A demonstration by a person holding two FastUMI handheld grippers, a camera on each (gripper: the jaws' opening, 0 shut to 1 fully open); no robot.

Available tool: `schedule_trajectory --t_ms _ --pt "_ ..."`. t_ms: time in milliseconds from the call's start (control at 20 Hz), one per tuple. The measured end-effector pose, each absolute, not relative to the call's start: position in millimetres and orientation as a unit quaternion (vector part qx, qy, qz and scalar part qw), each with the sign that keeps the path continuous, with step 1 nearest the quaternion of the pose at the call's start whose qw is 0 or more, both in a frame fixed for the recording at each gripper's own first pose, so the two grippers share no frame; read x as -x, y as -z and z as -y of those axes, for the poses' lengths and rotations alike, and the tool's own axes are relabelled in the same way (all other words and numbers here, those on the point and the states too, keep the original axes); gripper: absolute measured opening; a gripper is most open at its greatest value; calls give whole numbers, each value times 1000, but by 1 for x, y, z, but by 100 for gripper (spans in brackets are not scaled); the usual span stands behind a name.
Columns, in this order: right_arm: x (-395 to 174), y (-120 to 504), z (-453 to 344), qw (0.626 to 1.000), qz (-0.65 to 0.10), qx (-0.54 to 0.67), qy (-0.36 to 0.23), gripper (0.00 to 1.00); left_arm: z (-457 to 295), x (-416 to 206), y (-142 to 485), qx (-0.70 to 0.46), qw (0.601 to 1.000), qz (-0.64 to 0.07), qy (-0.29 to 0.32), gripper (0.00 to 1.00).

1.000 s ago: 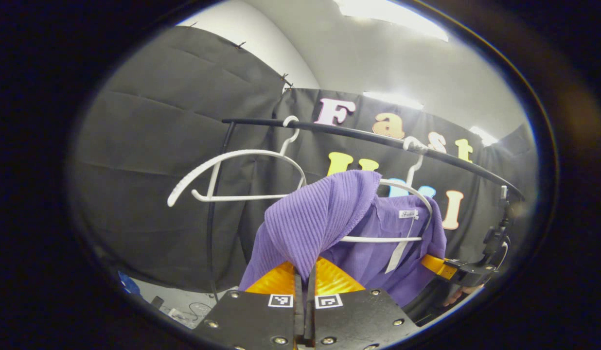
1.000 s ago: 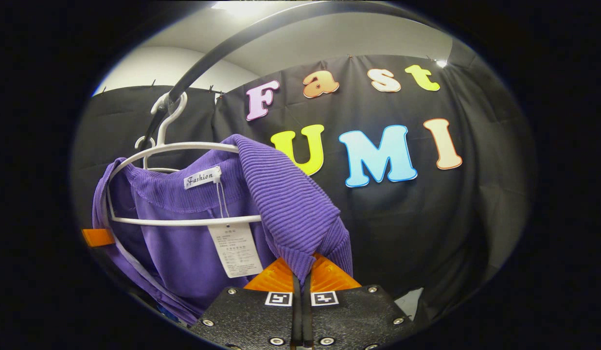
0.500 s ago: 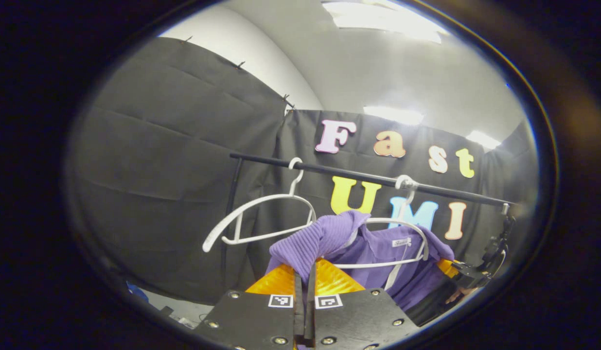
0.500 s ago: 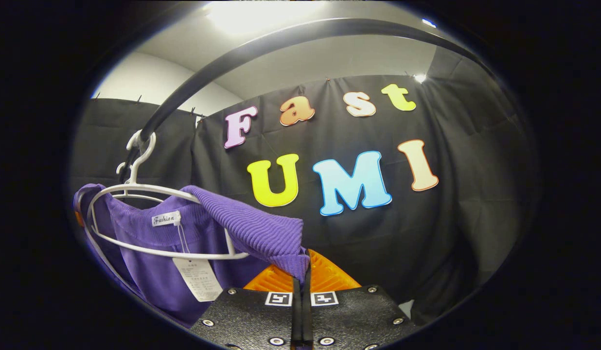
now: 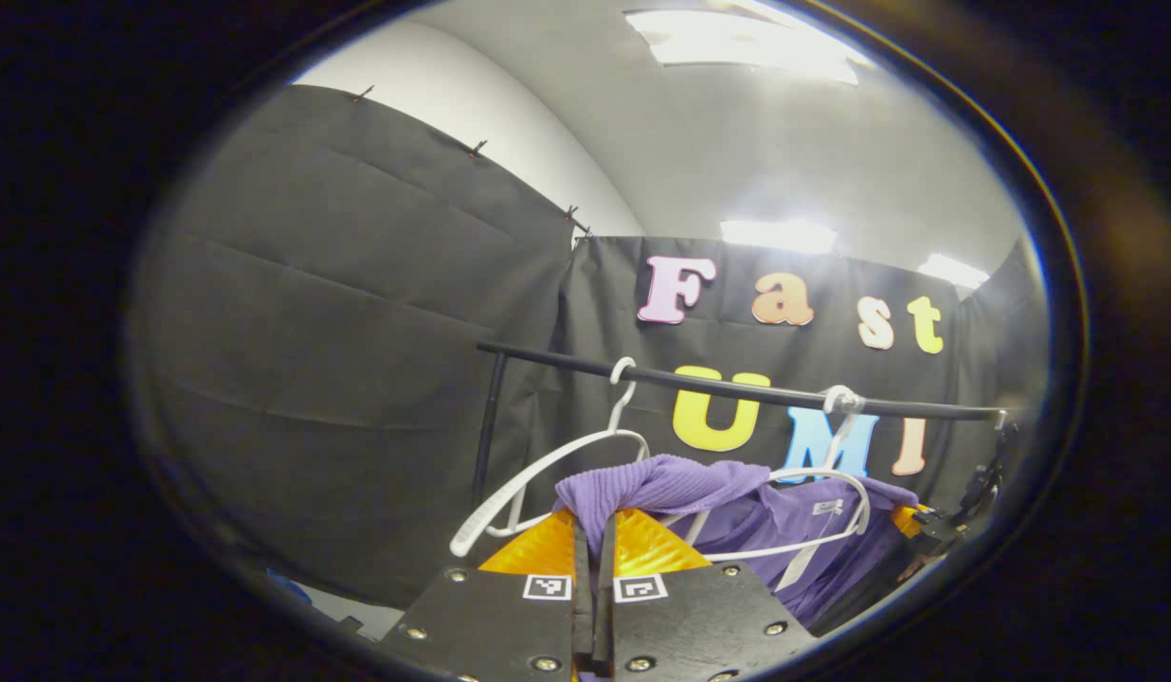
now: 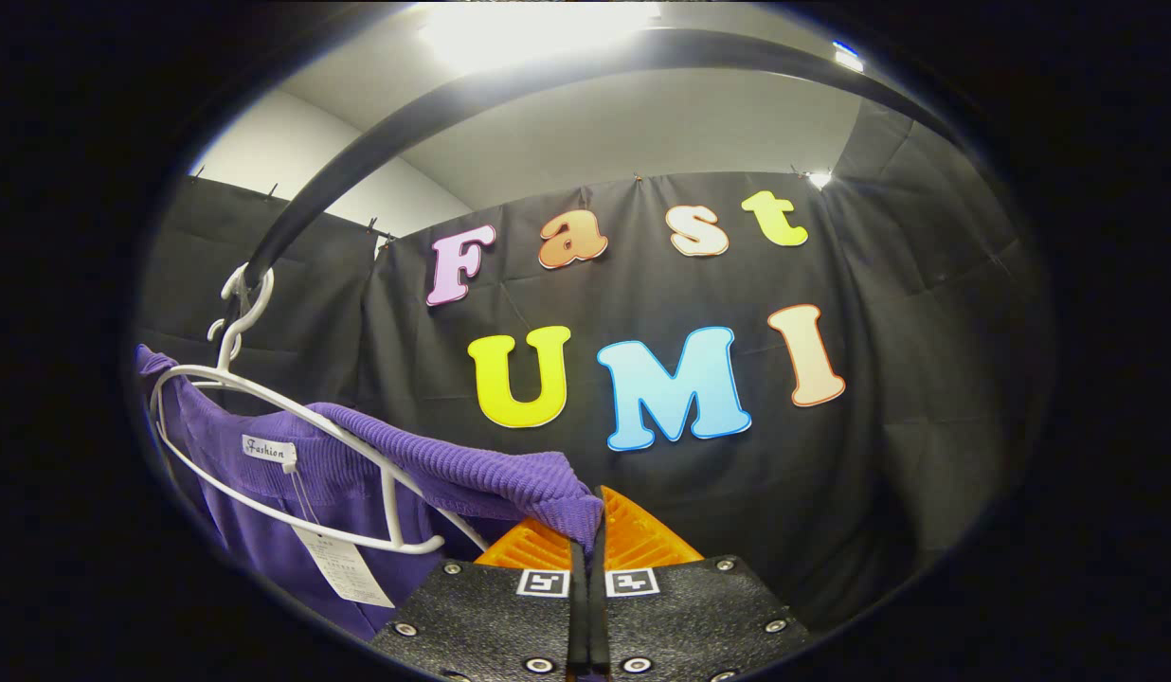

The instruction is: Grasp the clothes on the hanger with both hands and then place them into the laundry hamper below.

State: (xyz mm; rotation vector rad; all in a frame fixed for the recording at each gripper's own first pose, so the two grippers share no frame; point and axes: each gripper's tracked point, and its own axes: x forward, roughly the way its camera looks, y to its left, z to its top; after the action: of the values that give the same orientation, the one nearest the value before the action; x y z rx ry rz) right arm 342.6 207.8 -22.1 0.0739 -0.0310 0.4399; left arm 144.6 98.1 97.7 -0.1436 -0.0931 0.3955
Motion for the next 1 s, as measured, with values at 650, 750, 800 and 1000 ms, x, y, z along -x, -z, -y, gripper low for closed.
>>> schedule_trajectory --t_ms 650,750,800,1000 --pt "-345 31 -225 972 9 -18 -235 0 -143 -151 -48 92 974 7 -208 1" --pt "-344 36 -225 971 -2 -19 -239 0 -144 -149 -34 102 972 -2 -211 1" --pt "-345 37 -223 971 -3 -22 -239 0 -143 -149 -27 113 972 -5 -208 4" --pt "-349 49 -210 973 -12 -12 -229 0 -127 -156 -1 132 971 -21 -199 1"
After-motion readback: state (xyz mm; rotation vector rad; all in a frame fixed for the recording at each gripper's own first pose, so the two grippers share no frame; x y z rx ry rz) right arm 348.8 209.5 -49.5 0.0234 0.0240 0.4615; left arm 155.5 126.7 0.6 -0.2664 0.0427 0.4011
